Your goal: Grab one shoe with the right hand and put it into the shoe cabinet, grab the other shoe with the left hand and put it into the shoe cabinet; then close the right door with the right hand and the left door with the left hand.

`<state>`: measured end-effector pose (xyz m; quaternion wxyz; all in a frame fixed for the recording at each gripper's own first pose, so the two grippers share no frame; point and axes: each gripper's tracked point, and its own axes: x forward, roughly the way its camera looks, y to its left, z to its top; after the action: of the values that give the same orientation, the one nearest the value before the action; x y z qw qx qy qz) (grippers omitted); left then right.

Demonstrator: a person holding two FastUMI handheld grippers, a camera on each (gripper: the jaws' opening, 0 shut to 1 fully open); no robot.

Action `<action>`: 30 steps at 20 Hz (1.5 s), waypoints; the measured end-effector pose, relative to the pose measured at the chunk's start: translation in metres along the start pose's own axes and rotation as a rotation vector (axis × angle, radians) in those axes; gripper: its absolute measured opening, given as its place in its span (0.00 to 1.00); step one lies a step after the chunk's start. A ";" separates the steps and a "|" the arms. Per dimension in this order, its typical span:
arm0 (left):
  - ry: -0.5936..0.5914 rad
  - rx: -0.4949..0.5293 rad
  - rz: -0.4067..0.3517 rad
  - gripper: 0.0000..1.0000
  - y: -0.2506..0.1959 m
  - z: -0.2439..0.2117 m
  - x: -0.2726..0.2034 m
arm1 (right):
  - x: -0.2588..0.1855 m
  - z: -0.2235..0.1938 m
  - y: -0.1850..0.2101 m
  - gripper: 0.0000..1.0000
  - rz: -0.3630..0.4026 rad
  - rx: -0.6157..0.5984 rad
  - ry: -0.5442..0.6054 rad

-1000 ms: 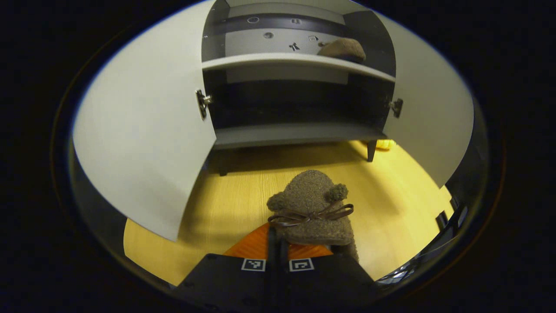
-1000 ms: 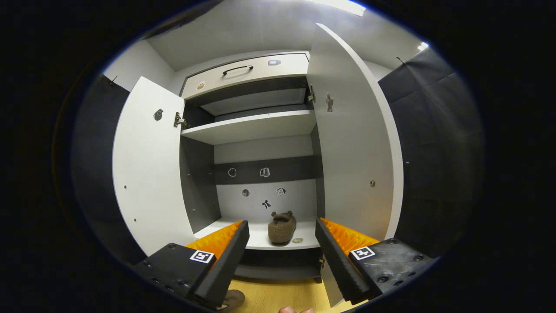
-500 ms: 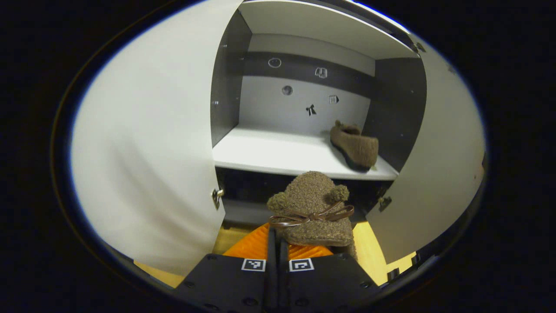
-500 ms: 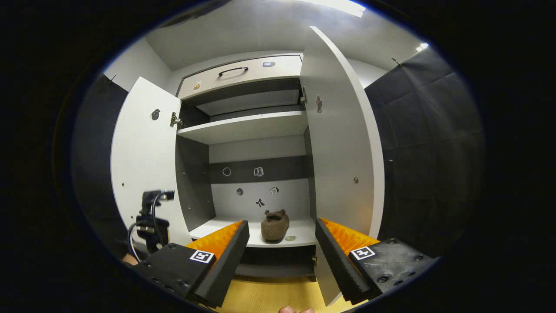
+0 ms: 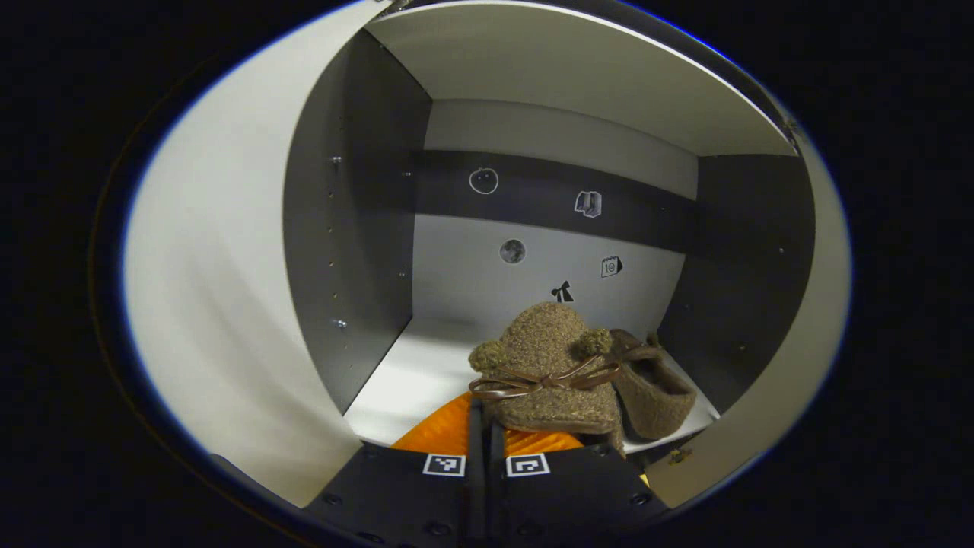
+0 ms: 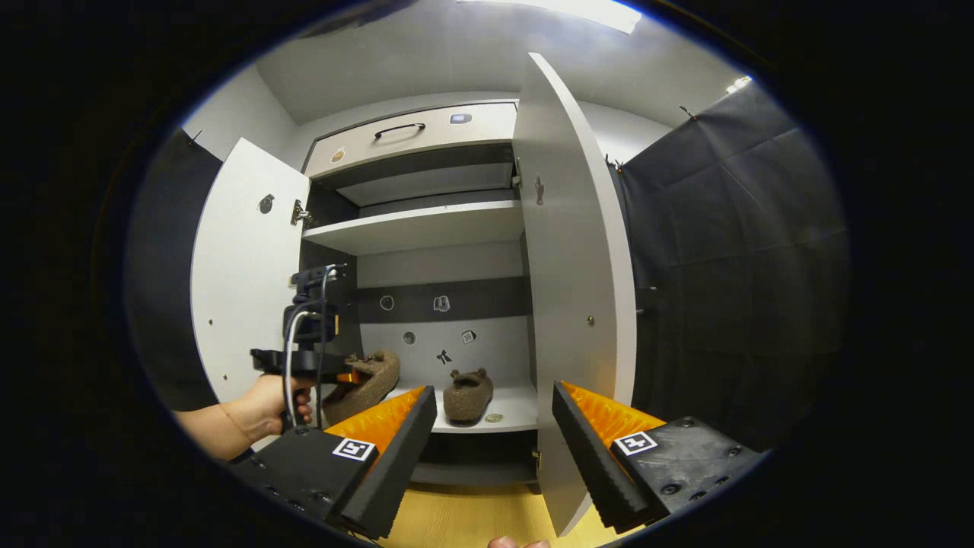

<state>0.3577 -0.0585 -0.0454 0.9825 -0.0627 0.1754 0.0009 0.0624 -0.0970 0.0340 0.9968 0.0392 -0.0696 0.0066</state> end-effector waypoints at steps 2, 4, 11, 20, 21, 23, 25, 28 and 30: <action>0.023 0.011 0.015 0.05 -0.001 0.002 0.026 | 0.000 -0.002 -0.002 0.98 0.000 0.006 0.009; 0.038 0.005 0.012 0.05 -0.005 0.002 0.052 | -0.001 -0.004 -0.003 0.98 0.006 0.012 0.018; 0.132 0.080 0.097 0.05 -0.008 -0.019 0.119 | -0.005 0.002 -0.003 0.98 0.023 -0.012 0.012; 0.189 0.071 0.153 0.17 -0.010 -0.028 0.132 | -0.009 0.002 -0.018 0.98 0.000 -0.002 0.024; 0.191 0.061 0.155 0.22 -0.008 -0.028 0.130 | -0.010 0.003 -0.019 0.98 -0.001 -0.005 0.023; 0.198 0.063 0.153 0.26 -0.008 -0.029 0.125 | -0.012 0.003 -0.018 0.98 0.000 -0.005 0.023; 0.193 0.077 0.154 0.35 -0.007 -0.026 0.118 | -0.014 0.004 -0.016 0.98 0.002 0.002 0.022; 0.191 0.079 0.149 0.44 -0.006 -0.025 0.105 | -0.018 0.003 -0.014 0.98 0.004 0.009 0.030; 0.174 0.074 0.124 0.53 -0.008 -0.023 0.095 | -0.021 0.005 -0.015 0.98 0.003 0.013 0.027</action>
<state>0.4395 -0.0714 -0.0984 0.9633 -0.0150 0.2633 0.0498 0.0414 -0.1123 0.0348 0.9974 0.0453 -0.0560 0.0090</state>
